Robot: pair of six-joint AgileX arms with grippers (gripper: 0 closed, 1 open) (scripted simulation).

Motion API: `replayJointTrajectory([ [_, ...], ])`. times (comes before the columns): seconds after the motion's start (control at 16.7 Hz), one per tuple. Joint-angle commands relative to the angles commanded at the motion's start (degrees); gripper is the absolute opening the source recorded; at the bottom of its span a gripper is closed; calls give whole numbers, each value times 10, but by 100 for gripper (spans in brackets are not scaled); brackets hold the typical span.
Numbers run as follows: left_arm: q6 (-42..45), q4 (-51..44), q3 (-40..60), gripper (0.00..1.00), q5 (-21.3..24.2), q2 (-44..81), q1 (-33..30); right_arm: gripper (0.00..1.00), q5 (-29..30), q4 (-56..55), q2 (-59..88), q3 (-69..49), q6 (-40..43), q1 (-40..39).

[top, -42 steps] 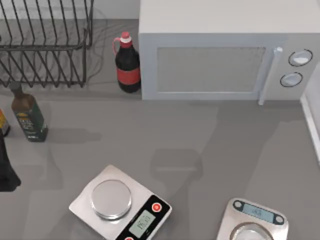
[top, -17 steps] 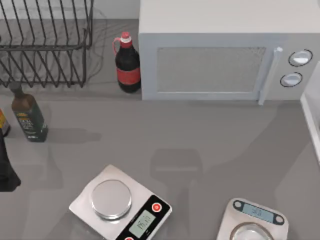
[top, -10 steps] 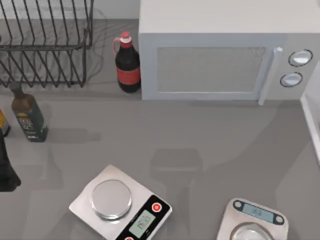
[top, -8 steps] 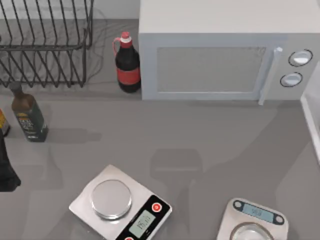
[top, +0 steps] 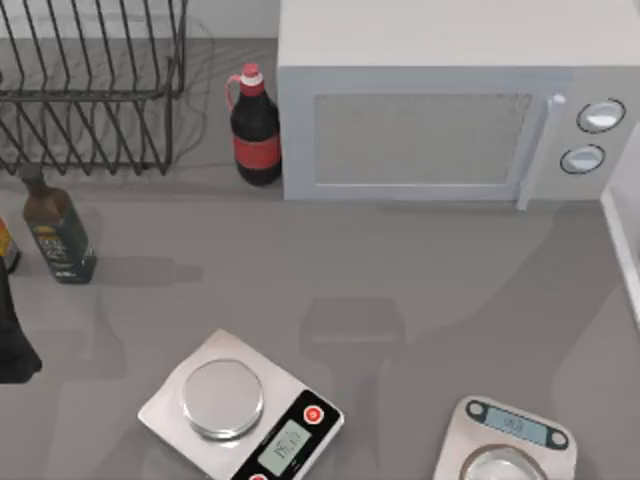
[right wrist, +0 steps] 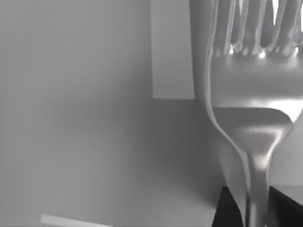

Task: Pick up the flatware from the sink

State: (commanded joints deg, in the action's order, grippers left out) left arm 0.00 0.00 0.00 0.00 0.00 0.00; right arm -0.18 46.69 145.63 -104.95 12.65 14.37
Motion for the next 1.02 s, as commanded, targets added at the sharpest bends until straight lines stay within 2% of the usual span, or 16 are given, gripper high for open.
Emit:
replayJointTrajectory([
  [0.18, 0, 0, 0, 100, 0, 0, 0, 0, 0, 41, -13, -32, 1, 1],
  [0.6, 0, 0, 0, 100, 0, 0, 0, 0, -1, 248, -83, -157, 2, 1],
  [1.02, 0, 0, 0, 100, 0, 0, 0, 0, -2, 269, -96, -172, 0, 0],
])
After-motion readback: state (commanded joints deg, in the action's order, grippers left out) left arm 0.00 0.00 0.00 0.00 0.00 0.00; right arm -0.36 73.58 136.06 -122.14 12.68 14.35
